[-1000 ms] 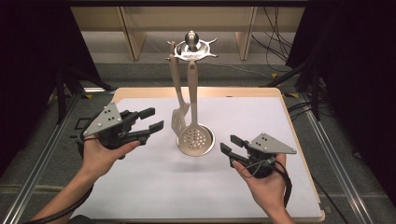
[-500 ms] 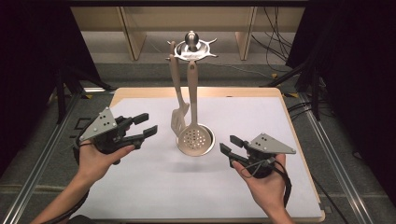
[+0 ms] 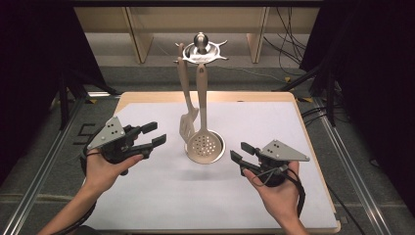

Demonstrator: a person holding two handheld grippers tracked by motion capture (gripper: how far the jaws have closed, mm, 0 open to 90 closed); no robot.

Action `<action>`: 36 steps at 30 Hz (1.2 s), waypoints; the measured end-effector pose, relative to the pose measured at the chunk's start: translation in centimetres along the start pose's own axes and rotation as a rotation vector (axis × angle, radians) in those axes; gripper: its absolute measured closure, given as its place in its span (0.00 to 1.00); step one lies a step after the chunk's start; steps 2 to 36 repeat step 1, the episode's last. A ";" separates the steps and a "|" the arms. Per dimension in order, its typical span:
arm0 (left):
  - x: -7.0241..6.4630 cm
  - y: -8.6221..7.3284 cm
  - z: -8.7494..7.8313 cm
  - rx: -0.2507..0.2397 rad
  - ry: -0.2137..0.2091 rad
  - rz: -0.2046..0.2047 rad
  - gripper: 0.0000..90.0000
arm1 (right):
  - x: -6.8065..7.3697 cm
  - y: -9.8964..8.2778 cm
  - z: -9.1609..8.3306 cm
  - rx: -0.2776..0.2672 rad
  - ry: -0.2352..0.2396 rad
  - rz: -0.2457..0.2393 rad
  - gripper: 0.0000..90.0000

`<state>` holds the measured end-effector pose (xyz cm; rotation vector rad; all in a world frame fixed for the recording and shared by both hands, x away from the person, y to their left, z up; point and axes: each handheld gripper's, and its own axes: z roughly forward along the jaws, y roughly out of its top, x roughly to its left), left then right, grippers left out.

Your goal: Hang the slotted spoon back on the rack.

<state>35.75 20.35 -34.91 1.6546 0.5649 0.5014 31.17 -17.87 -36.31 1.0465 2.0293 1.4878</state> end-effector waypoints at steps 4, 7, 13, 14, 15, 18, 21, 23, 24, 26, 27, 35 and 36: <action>-0.1 -0.1 0.1 0.003 -0.001 -0.001 0.52 | -0.1 0.0 0.0 -0.003 0.000 -0.010 0.60; -0.1 -0.1 0.1 0.003 -0.001 -0.001 0.52 | -0.1 0.0 0.0 -0.003 0.000 -0.010 0.60; -0.1 -0.1 0.1 0.003 -0.001 -0.001 0.52 | -0.1 0.0 0.0 -0.003 0.000 -0.010 0.60; -0.1 -0.1 0.1 0.003 -0.001 -0.001 0.52 | -0.1 0.0 0.0 -0.003 0.000 -0.010 0.60; -0.1 -0.1 0.1 0.003 -0.001 -0.001 0.52 | -0.1 0.0 0.0 -0.003 0.000 -0.010 0.60; -0.1 -0.1 0.1 0.003 -0.001 -0.001 0.52 | -0.1 0.0 0.0 -0.003 0.000 -0.010 0.60; -0.1 -0.1 0.1 0.003 -0.001 -0.001 0.52 | -0.1 0.0 0.0 -0.003 0.000 -0.010 0.60; -0.1 -0.1 0.1 0.003 -0.001 -0.001 0.52 | -0.1 0.0 0.0 -0.003 0.000 -0.010 0.60; -0.1 -0.1 0.1 0.003 -0.001 -0.001 0.52 | -0.1 0.0 0.0 -0.003 0.000 -0.010 0.60; -0.1 -0.1 0.1 0.003 -0.001 -0.001 0.52 | -0.1 0.0 0.0 -0.003 0.000 -0.010 0.60; -0.1 -0.1 0.1 0.003 -0.001 -0.001 0.52 | -0.1 0.0 0.0 -0.003 0.000 -0.010 0.60; -0.1 -0.1 0.1 0.003 -0.001 -0.001 0.52 | -0.1 0.0 0.0 -0.003 0.000 -0.010 0.60; -0.1 -0.1 0.1 0.003 -0.001 -0.001 0.52 | -0.1 0.0 0.0 -0.003 0.000 -0.010 0.60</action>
